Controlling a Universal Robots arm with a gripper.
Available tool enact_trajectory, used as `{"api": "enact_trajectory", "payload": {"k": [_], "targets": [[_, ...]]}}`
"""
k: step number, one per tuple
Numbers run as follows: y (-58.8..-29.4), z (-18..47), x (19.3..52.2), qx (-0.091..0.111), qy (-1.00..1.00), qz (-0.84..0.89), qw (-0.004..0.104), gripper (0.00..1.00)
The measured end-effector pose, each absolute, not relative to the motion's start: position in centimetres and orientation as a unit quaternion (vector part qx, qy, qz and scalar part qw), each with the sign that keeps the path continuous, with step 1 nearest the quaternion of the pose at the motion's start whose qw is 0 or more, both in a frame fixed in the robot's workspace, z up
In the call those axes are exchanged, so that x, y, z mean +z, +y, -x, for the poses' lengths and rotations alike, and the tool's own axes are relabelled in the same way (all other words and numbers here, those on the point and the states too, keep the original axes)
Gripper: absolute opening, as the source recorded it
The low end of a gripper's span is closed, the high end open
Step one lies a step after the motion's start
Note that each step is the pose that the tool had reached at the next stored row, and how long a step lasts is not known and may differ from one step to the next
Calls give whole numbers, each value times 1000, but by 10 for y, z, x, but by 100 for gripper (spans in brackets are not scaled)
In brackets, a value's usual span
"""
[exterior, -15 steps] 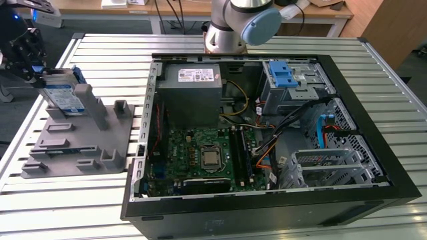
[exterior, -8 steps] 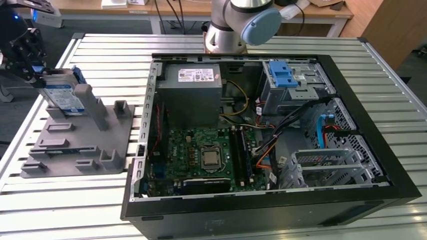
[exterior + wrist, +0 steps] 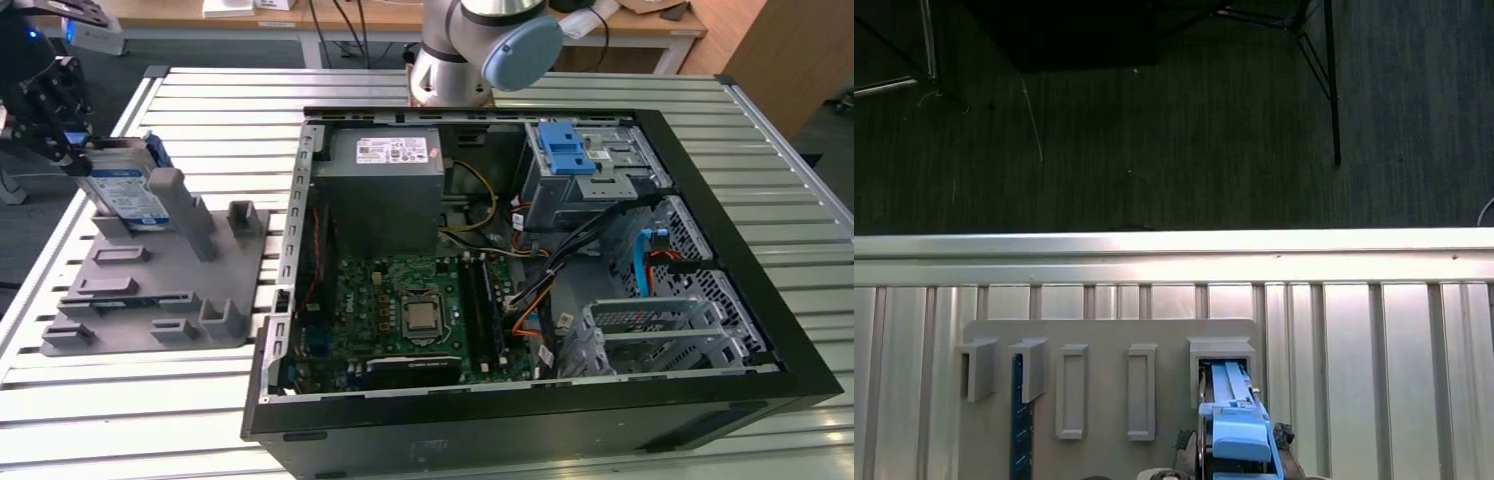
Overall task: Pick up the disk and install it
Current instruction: 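Pick up the disk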
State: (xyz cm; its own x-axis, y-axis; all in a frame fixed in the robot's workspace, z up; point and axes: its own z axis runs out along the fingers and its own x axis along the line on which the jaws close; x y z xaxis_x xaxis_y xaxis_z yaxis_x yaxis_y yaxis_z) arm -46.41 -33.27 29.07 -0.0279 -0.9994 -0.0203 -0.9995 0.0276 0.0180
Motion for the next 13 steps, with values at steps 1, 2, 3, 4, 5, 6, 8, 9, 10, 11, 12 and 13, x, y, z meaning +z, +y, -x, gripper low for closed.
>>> {"api": "enact_trajectory", "payload": {"k": [1, 2, 3, 4, 5, 6, 8, 9, 10, 11, 12, 13], "targets": [[-333, 464, 291, 14, 717, 697, 1, 37], [-333, 464, 292, 13, 717, 697, 1, 37], [-333, 464, 294, 13, 717, 697, 1, 37], [-333, 464, 296, 13, 717, 697, 1, 37], [-333, 464, 298, 13, 717, 697, 1, 37], [-333, 464, 300, 13, 717, 697, 1, 37], [-333, 464, 301, 13, 717, 697, 0, 37], [-333, 464, 301, 13, 717, 697, 0, 37], [-333, 464, 300, 13, 717, 697, 0, 37], [-333, 464, 299, 12, 717, 697, 0, 37], [-333, 464, 297, 12, 717, 697, 0, 37], [-333, 464, 296, 12, 717, 697, -1, 37]]}}
